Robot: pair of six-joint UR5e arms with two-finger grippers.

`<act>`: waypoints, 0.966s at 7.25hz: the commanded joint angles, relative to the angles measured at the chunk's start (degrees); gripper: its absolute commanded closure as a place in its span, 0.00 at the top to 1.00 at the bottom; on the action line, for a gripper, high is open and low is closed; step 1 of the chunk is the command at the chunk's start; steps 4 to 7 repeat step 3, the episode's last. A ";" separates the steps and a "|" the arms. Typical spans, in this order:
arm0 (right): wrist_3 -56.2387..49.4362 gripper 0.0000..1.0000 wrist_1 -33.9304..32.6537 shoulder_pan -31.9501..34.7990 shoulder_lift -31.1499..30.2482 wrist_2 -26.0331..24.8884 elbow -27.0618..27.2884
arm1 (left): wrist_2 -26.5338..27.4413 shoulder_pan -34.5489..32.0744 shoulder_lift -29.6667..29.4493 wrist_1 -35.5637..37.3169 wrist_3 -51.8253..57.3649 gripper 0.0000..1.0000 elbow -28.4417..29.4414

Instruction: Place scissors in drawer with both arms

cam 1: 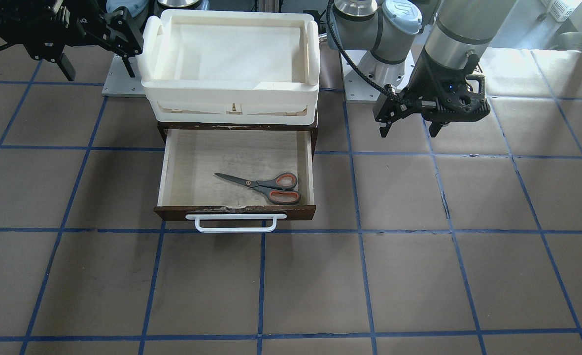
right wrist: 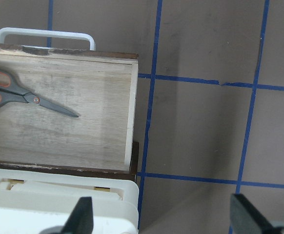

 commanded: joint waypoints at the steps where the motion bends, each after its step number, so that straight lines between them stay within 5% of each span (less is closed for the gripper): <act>1: -0.24 1.00 -0.77 0.01 -0.06 0.06 0.02 | -0.01 0.14 0.09 0.28 -0.01 1.00 -0.06; 7: -0.16 1.00 0.80 0.01 0.03 -0.20 0.11 | -0.01 0.14 0.09 0.20 -0.01 1.00 -0.15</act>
